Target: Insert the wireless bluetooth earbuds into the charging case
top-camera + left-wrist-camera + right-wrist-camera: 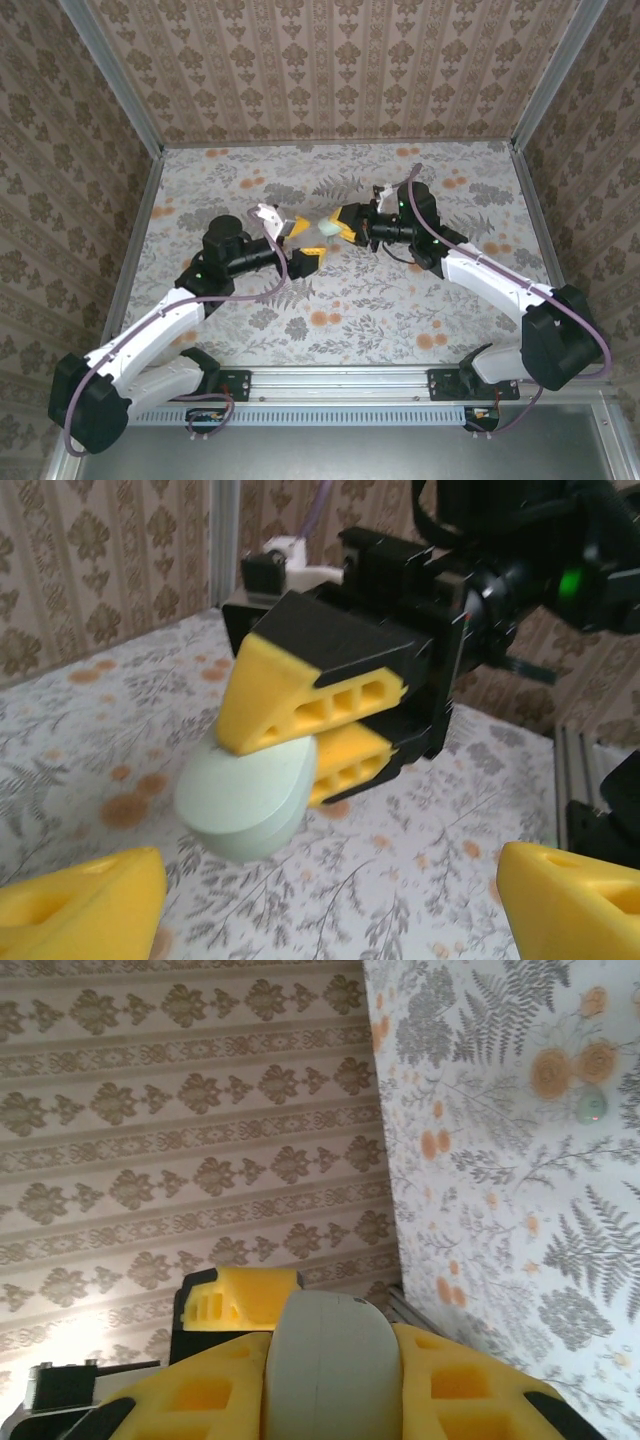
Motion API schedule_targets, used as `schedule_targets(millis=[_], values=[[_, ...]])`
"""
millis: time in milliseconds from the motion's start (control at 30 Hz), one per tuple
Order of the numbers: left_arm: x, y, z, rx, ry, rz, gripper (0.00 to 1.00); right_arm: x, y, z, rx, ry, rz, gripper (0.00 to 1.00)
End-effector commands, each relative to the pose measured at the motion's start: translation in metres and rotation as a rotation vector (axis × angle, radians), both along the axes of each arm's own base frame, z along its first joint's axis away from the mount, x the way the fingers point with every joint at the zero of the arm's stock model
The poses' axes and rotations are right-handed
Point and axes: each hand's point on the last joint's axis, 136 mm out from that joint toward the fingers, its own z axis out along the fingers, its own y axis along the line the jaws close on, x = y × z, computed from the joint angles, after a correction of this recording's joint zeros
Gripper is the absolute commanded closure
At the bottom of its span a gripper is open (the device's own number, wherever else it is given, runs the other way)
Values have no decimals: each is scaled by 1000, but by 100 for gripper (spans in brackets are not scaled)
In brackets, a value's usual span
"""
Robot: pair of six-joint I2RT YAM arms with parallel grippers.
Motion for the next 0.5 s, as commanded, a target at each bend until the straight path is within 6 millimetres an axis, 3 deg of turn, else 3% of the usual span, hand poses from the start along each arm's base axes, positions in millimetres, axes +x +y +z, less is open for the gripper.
schedule_targets(millis=[0, 467], values=[[-1, -5, 26, -96, -33, -63, 14, 2, 8, 23, 103, -8, 3, 80], [16, -11, 38, -170, -27, -158, 23, -7, 14, 52, 172, -22, 66, 80]])
